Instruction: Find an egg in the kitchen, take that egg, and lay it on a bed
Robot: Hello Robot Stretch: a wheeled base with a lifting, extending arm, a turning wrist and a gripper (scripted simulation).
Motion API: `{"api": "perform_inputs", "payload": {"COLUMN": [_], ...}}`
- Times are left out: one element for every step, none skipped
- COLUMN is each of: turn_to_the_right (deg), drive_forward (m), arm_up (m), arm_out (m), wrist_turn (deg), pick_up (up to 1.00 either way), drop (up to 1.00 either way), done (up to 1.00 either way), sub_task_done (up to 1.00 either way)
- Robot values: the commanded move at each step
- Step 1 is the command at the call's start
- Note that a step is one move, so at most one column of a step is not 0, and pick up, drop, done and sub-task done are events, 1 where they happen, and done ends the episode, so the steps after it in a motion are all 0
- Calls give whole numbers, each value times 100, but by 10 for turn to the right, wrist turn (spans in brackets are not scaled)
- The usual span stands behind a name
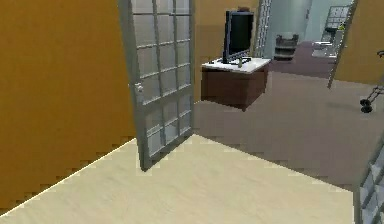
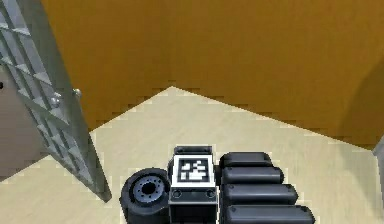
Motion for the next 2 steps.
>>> {"api": "perform_inputs", "payload": {"turn_to_the_right": [270,0], "drive_forward": [0,100], "arm_up": [0,0], "arm_out": [0,0], "wrist_turn": [0,0], "pick_up": [0,0], "drop": [0,0], "done": [0,0], "sub_task_done": [0,0]}}
